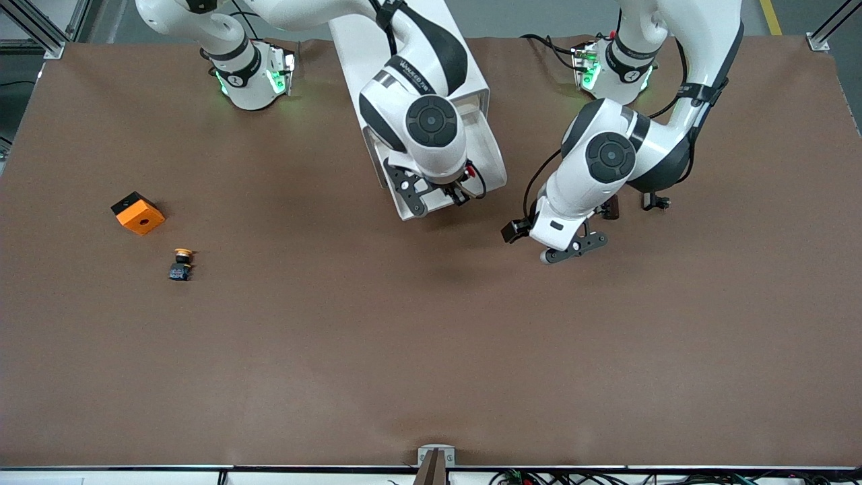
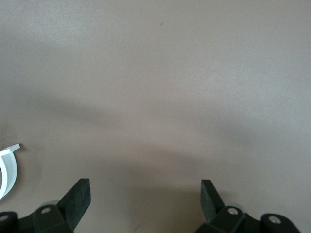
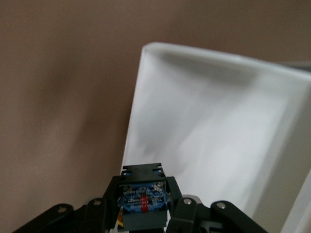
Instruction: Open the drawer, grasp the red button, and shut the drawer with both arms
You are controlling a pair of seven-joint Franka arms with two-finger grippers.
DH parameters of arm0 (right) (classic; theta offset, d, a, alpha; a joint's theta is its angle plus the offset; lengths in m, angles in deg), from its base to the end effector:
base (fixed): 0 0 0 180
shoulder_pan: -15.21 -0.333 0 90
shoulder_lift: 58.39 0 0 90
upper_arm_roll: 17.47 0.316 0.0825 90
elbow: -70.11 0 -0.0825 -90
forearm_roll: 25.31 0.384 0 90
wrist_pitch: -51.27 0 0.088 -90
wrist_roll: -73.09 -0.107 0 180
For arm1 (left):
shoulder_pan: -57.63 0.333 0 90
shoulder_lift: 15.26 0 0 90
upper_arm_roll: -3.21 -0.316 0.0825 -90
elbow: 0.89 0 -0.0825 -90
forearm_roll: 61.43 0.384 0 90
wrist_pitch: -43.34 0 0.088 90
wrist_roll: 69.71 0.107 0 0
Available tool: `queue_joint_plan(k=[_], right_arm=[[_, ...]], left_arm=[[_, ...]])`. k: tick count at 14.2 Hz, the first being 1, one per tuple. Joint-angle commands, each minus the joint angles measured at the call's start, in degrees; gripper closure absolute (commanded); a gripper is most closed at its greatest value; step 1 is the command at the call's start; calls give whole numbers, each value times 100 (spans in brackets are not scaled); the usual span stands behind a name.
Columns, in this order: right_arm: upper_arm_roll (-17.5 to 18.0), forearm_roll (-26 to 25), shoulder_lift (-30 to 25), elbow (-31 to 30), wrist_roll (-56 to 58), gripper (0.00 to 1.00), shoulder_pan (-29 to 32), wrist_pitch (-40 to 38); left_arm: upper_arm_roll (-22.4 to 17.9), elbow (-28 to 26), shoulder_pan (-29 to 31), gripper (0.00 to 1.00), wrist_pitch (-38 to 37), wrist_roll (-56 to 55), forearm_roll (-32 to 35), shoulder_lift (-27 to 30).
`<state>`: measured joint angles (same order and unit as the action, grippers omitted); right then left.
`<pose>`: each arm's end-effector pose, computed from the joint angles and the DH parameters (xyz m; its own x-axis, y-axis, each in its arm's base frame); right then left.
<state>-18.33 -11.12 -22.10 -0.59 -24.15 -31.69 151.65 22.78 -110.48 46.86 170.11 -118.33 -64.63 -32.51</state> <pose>0.4826 0.5358 0.3916 0.5559 -0.8046 -0.2089 -0.7954 -0.5879 0.1474 0.5368 -0.3042 0.3493 0.9304 0.3523 -0.1009 0.3620 -0.9264 0.1036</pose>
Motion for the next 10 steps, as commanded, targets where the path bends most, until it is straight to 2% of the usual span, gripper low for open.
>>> queue_joint_plan(k=[1, 5, 7, 10], right_arm=[[-2, 92, -306, 65, 1291, 100, 382, -273], [-37, -39, -631, -5, 3154, 100, 1058, -790], [-46, -433, -772, -110, 4104, 100, 1419, -1011], [-46, -742, -904, -391, 5457, 100, 2033, -1029]], left_arm=[[20, 105, -3, 0, -47, -349, 372, -51], [46, 245, -117, 0, -47, -745, 461, -165], [46, 263, -223, 0, -55, -824, 461, -182], [29, 367, -477, 0, -64, -1088, 461, -322]])
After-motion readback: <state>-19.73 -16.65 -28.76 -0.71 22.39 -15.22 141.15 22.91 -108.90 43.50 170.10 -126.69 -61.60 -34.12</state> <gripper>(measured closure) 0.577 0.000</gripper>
